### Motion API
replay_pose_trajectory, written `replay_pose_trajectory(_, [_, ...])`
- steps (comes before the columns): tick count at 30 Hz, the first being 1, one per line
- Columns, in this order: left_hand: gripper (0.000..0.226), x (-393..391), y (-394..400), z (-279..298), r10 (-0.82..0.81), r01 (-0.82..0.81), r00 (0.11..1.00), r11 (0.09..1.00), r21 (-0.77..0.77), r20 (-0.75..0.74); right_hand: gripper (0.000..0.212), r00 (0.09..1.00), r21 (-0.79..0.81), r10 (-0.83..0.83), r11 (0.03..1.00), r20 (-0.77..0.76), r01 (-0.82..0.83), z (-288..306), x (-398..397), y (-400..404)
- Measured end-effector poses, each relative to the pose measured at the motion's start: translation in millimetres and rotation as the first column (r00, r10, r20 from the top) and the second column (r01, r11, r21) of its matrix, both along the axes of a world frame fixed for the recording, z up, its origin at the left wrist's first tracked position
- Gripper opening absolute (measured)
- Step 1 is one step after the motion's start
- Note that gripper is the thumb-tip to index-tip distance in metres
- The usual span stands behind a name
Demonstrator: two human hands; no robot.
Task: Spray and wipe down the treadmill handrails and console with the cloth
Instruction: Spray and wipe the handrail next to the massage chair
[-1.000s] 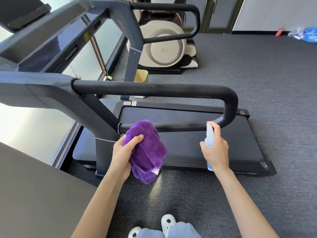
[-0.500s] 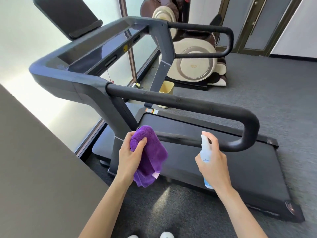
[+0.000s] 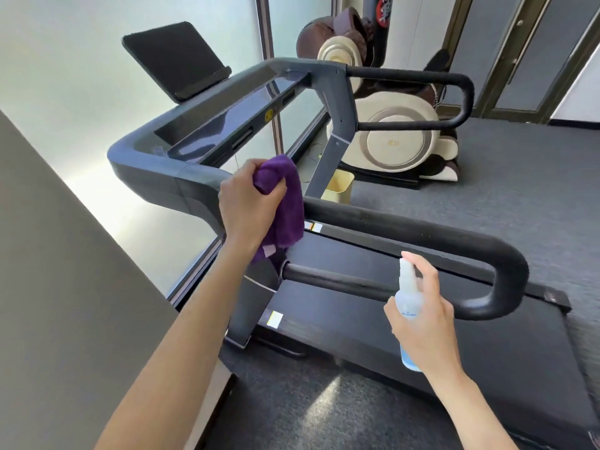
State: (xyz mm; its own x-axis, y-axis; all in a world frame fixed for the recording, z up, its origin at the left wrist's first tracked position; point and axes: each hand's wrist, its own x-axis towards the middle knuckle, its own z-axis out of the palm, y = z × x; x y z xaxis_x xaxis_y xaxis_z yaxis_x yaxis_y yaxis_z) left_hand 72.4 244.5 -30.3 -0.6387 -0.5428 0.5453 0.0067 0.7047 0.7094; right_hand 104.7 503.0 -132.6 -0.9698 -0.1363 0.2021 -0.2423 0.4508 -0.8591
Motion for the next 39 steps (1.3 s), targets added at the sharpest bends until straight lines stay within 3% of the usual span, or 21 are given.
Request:
replay_pose_trajectory(5, [0.021, -20, -2, -15, -0.24, 0.235, 0.953, 0.971, 0.048, 0.182, 0.074, 0.999, -0.03, -0.002, 1.0, -0.034, 0.001, 8, -1, -12])
replay_pose_trajectory(6, [0.024, -21, -6, -15, -0.338, 0.317, 0.92, 0.94, 0.126, 0.201, 0.075, 0.999, -0.032, -0.002, 1.0, -0.045, 0.001, 9, -2, -14])
replay_pose_trajectory(8, [0.048, -20, -14, -12, -0.56, 0.448, 0.804, 0.791, 0.417, 0.198, 0.078, 0.998, -0.03, 0.004, 1.0, -0.058, -0.006, 12, -3, -19])
replay_pose_trajectory(10, [0.056, -23, -25, -12, -0.65, 0.492, 0.733, 0.709, 0.505, 0.199, 0.08, 0.997, -0.038, 0.011, 0.999, -0.073, -0.014, 16, -3, -25])
replay_pose_trajectory(11, [0.05, -25, -26, -13, -0.648, 0.517, 0.724, 0.736, 0.437, 0.234, 0.08, 0.996, -0.045, 0.013, 0.999, -0.086, -0.017, 18, -4, -27])
replay_pose_trajectory(13, [0.042, -27, -23, -20, -0.519, 0.528, 0.791, 0.847, 0.069, 0.324, 0.081, 0.992, -0.05, 0.012, 0.999, -0.125, -0.019, 22, -7, -31])
replay_pose_trajectory(15, [0.051, -29, -9, -29, -0.324, 0.431, 0.869, 0.867, -0.25, 0.374, 0.081, 0.99, -0.058, -0.002, 0.998, -0.142, -0.006, 29, -12, -33])
replay_pose_trajectory(17, [0.06, -33, 6, -34, -0.156, 0.31, 0.915, 0.863, -0.399, 0.373, 0.082, 0.989, -0.065, -0.014, 0.998, -0.148, 0.004, 36, -17, -33])
replay_pose_trajectory(20, [0.057, -44, 6, -37, -0.058, 0.216, 0.944, 0.852, -0.477, 0.324, 0.082, 0.986, -0.052, -0.032, 0.998, -0.164, 0.024, 41, -23, -29])
replay_pose_trajectory(25, [0.042, -49, -14, -36, -0.068, 0.217, 0.953, 0.831, -0.511, 0.294, 0.081, 0.982, -0.039, -0.045, 0.998, -0.184, 0.039, 39, -21, -19])
replay_pose_trajectory(29, [0.056, -45, -1, -39, -0.139, 0.292, 0.94, 0.798, -0.528, 0.31, 0.081, 0.977, -0.052, -0.058, 0.997, -0.207, 0.048, 36, -20, -16])
replay_pose_trajectory(33, [0.059, -50, 20, -44, 0.009, 0.19, 0.945, 0.801, -0.568, 0.328, 0.081, 0.98, -0.072, -0.037, 0.997, -0.196, 0.023, 34, -18, -28])
replay_pose_trajectory(37, [0.061, -57, 3, -44, -0.003, 0.199, 0.955, 0.747, -0.635, 0.296, 0.081, 0.983, -0.065, 0.016, 0.998, -0.185, -0.028, 31, -22, -45])
replay_pose_trajectory(39, [0.063, -55, -24, -42, 0.037, 0.157, 0.957, 0.769, -0.62, 0.287, 0.081, 0.984, -0.062, 0.027, 0.997, -0.178, -0.038, 31, -26, -50])
